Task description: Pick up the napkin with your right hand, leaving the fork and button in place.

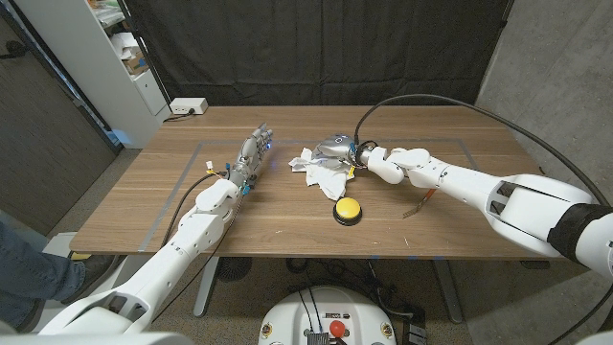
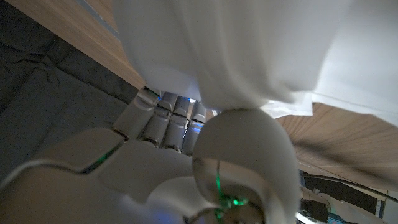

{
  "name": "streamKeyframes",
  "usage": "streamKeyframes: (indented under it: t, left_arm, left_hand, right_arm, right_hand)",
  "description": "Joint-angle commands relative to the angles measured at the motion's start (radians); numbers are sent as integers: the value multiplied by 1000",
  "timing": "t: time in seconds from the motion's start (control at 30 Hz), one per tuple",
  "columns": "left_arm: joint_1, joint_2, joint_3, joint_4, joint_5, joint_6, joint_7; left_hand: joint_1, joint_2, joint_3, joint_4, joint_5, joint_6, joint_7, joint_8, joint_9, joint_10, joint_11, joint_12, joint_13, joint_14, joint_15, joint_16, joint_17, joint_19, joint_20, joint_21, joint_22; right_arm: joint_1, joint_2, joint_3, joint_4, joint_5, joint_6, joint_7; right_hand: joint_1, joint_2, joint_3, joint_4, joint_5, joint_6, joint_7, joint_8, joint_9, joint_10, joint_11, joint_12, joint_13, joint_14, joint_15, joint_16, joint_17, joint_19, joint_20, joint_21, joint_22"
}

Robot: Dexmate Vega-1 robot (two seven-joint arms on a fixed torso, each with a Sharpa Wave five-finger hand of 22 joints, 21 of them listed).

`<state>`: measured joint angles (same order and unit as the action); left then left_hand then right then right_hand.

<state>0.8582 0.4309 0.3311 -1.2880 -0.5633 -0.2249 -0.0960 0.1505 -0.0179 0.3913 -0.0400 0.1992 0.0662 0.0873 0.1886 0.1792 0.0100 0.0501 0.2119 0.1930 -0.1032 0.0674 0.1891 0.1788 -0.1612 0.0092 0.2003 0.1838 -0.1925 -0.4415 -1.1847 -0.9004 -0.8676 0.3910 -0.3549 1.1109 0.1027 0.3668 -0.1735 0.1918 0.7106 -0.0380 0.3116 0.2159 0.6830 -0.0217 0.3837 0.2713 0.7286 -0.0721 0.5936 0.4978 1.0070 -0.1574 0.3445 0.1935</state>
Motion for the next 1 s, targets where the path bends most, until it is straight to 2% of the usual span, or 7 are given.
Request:
streamKeyframes:
  t: [0.03,0.1,0.33,0.73,1.0]
  left_arm:
    - [-8,-4,3,7,-1,10,-3]
    - [-10,-2,4,9,1,8,-7]
    - [-20,-9,3,31,-2,-3,-20]
    - [-56,-31,3,103,-10,-32,-67]
    - [-54,-27,-2,104,-9,-37,-79]
  left_hand:
    - [1,11,1,-4,-1,-3,-4,0,1,-3,-3,-2,2,-8,-2,-3,4,-3,7,1,2]
    - [1,11,1,-4,-1,-3,-4,0,1,-2,-2,-1,2,-8,-2,-2,4,-4,7,1,2]
    - [1,12,0,-5,-1,-3,-4,0,1,-3,1,-1,2,-8,-2,-2,5,-5,8,1,2]
    - [1,13,-1,-6,-1,-3,-4,0,1,-2,-2,-1,2,-8,-2,-2,5,-4,7,2,2]
    - [0,14,-2,-7,-1,-2,-4,1,1,-3,-1,-1,2,-8,-1,-2,5,-5,8,2,2]
  right_arm:
    - [4,12,-4,39,-9,34,-102]
    - [4,14,-4,43,-7,35,-110]
    - [-3,2,6,14,6,29,-108]
    - [-30,-45,53,-104,15,25,-85]
    - [-50,-66,87,-178,4,5,-58]
  right_hand:
    - [56,13,-4,-3,-7,33,-6,10,15,29,-9,23,14,19,-141,18,38,17,-43,22,10]
    - [77,19,-8,1,-11,56,-9,20,23,47,-20,38,23,31,-144,27,59,28,-46,36,14]
    - [103,26,-17,7,-15,72,-9,27,37,66,-21,58,37,42,-147,30,87,28,-46,53,19]
    - [100,33,-29,22,-18,75,-9,29,49,64,-19,68,49,45,-140,18,102,20,-44,66,22]
    - [104,35,-33,24,-18,76,-9,30,54,63,-22,73,55,47,-141,12,111,17,-42,74,24]
